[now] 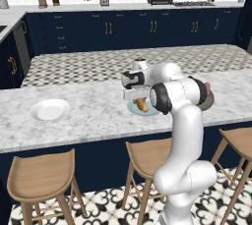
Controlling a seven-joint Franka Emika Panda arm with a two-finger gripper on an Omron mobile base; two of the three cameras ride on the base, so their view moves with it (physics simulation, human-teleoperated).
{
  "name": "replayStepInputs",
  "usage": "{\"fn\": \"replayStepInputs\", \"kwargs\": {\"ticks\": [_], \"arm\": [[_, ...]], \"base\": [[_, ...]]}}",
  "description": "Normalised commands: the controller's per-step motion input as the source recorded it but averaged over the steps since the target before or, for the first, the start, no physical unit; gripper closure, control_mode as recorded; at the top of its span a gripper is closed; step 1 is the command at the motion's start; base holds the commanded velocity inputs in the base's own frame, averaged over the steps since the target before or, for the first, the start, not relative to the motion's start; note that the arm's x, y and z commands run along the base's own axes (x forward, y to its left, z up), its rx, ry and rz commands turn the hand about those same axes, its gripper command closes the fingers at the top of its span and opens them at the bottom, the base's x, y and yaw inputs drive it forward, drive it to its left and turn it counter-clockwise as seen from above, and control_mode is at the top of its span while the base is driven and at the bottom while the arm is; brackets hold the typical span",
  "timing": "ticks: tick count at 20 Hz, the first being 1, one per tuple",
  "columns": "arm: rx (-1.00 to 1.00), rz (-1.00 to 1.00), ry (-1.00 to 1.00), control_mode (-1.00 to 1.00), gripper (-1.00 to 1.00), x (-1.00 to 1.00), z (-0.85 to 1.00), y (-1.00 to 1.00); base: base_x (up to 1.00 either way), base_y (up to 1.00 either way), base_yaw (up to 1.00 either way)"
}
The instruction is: Place one bun and one sausage from the bowl on each plate.
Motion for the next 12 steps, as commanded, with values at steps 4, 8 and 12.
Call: {"fn": "replayStepInputs", "kwargs": {"ticks": [4,8,12], "arm": [[0.0,0.0,0.04,-1.0,1.0,0.06,-0.3,0.0],[0.0,0.0,0.03,-1.0,-1.0,0.06,-0.14,0.02],[0.0,0.0,0.0,-1.0,-1.0,0.04,0.0,0.0]], "base": [[0.0,0.0,0.0],[0.0,0.0,0.0],[0.0,0.0,0.0]]}}
